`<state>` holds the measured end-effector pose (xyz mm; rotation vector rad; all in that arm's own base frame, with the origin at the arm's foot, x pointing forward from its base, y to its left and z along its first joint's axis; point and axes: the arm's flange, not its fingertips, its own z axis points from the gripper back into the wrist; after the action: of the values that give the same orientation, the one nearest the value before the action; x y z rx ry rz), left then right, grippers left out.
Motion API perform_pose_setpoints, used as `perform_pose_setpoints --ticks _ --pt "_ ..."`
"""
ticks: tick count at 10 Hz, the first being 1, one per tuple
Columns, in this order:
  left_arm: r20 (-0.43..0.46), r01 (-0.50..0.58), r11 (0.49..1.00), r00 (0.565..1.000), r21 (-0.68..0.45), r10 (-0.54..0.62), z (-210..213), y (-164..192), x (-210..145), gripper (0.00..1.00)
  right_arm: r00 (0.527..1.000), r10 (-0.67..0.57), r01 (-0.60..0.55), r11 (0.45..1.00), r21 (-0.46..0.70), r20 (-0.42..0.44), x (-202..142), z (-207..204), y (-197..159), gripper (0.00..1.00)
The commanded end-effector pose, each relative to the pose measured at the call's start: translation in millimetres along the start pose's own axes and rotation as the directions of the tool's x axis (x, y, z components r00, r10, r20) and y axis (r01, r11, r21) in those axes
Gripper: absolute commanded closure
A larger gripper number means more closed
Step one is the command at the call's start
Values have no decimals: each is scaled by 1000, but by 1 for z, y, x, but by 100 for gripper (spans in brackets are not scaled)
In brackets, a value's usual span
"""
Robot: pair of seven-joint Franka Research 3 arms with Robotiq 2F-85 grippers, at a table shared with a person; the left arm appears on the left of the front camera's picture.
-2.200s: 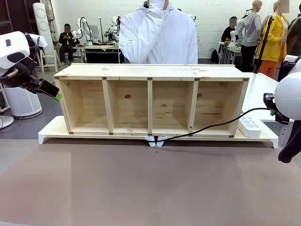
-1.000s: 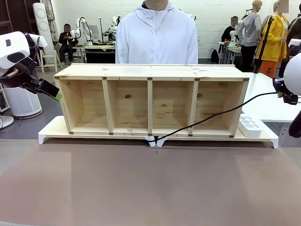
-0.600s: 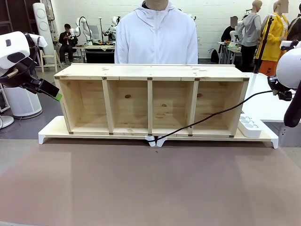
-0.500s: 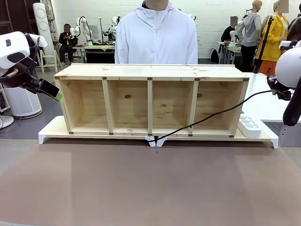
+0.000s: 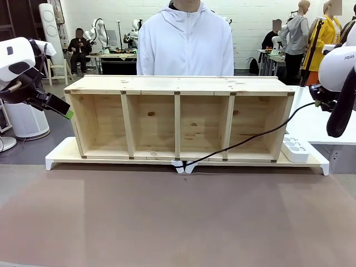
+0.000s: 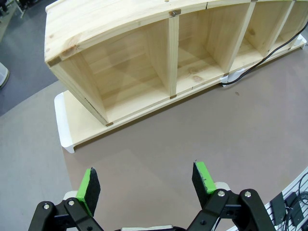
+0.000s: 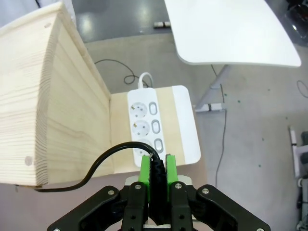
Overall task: Perform cable management.
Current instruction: Pull the grasped Power Cable to the location of the Power Strip.
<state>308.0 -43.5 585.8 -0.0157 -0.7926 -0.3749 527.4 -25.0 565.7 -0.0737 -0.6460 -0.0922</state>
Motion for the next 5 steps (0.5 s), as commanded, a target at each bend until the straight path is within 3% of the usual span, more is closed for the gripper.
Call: perform_pose_setpoints --ticks 1,5 --pt "12 -14 1000 1000 0 14 -2 0 2 0 1000 27 -27 1000 -3 -7 12 -2 -4 84" --pt "12 -14 1000 1000 0 14 -2 0 2 0 999 37 -36 999 -11 11 13 1 -2 84"
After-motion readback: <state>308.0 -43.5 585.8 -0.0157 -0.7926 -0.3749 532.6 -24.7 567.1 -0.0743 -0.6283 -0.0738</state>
